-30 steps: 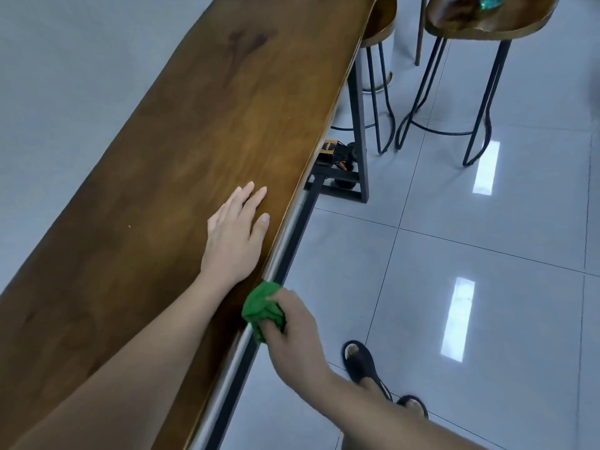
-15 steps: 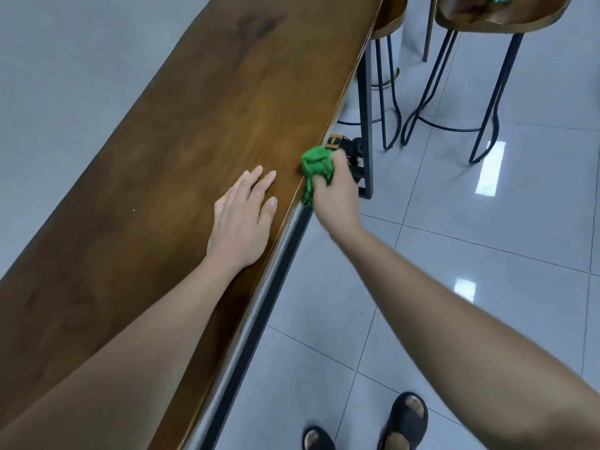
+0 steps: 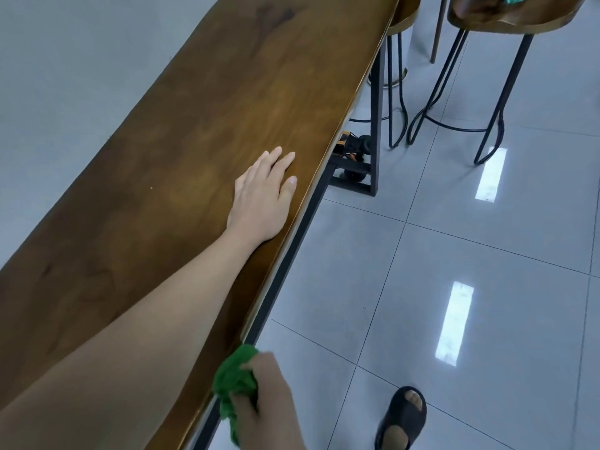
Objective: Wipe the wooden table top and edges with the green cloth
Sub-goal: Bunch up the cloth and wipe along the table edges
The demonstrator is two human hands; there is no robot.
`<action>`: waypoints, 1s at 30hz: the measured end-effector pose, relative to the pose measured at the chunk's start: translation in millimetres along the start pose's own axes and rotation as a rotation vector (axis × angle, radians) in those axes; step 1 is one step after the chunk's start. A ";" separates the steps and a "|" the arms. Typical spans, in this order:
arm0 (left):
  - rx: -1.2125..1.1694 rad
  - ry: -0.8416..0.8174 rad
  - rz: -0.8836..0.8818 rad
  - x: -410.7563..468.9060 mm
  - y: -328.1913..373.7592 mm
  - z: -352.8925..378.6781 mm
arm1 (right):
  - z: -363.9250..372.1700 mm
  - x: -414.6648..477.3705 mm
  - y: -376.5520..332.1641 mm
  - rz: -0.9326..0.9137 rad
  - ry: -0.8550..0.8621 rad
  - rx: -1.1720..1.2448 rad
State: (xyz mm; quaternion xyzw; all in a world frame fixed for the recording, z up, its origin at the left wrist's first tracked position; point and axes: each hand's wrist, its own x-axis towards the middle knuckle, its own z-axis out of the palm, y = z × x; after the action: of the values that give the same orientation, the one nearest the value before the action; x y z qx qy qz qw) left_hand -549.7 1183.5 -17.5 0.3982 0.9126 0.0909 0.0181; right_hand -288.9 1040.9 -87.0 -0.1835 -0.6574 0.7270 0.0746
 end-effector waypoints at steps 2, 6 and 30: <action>-0.049 0.001 0.025 7.7 -3.9 -1.6 | -33.1 27.2 -17.9 -0.023 0.097 0.084; -0.246 0.022 -0.002 3.5 -10.4 -4.0 | -102.4 114.5 -57.1 -0.097 0.316 -0.030; -0.082 -0.061 -0.115 -407.7 -153.7 -45.1 | -49.8 103.8 -52.6 0.032 0.599 -0.167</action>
State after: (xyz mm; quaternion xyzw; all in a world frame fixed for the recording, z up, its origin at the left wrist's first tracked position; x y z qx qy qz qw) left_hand -387.5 776.7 -17.0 0.3468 0.9285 0.1147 0.0673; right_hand -373.4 1130.1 -56.1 -0.4054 -0.6608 0.5851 0.2380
